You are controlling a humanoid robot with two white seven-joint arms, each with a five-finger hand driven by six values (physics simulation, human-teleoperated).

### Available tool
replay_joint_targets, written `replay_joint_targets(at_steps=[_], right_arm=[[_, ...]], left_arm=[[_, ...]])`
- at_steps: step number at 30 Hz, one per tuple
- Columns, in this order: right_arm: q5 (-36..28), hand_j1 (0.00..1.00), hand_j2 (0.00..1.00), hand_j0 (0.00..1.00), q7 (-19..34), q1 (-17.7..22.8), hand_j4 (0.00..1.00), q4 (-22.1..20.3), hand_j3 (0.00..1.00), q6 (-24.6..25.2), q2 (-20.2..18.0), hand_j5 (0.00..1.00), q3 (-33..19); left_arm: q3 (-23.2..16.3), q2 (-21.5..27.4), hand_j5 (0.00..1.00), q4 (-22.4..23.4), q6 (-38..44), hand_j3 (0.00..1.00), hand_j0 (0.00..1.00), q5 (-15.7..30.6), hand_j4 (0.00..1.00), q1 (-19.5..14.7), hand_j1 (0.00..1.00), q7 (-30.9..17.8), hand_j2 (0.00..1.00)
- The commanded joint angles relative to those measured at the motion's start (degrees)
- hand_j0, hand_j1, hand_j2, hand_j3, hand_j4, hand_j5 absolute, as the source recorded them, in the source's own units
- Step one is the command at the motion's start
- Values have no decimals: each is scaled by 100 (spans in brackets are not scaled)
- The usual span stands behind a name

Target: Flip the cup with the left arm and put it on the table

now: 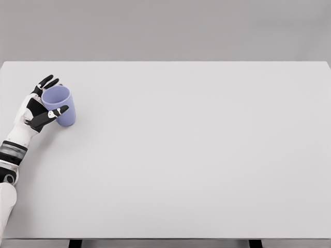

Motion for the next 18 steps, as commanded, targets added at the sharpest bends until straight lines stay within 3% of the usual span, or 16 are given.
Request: replay_joint_targets(at_steps=[1, 18], right_arm=[[0, 100, 100, 100, 1, 0, 100, -1, 100, 8, 0, 100, 0], [0, 100, 100, 100, 1, 0, 100, -1, 100, 0, 0, 100, 0]], left_arm=[[1, 5, 99, -10, -5, 99, 99, 31, 99, 9, 99, -1, 99], [10, 13, 100, -256, -5, 100, 100, 22, 100, 97, 100, -1, 100]])
